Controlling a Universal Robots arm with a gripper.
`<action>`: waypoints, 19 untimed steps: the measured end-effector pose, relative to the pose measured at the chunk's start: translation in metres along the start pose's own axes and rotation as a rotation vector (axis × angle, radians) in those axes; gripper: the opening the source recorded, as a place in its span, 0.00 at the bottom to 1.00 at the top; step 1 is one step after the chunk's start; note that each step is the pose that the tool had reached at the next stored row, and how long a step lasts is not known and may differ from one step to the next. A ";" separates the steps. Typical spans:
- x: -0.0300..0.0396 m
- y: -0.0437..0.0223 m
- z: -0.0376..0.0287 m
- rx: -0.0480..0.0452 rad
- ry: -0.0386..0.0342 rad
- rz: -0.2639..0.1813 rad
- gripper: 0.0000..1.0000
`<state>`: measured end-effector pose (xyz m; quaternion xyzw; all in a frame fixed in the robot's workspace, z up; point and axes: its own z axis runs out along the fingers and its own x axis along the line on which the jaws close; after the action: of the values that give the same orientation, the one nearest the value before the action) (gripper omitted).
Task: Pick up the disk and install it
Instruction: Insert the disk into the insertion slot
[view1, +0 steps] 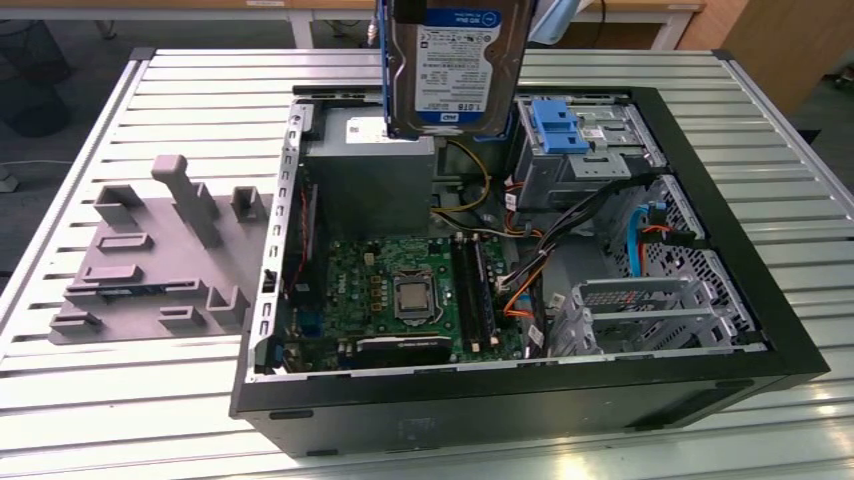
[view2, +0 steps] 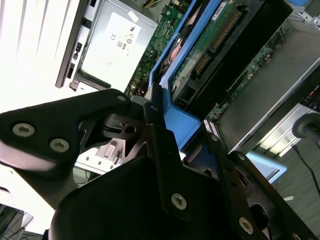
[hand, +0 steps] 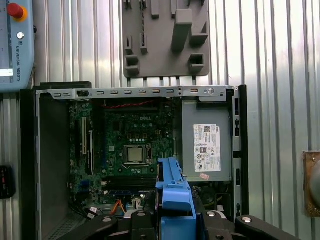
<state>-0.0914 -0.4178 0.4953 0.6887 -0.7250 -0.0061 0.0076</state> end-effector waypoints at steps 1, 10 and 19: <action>0.0007 0.0000 0.0000 0.0000 0.0000 0.000 0.36; 0.0032 -0.0001 0.0000 0.0000 -0.0001 0.000 0.36; 0.0139 -0.0006 0.0001 0.0000 0.0000 0.000 0.36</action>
<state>-0.0914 -0.4317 0.4953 0.6886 -0.7250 -0.0061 0.0075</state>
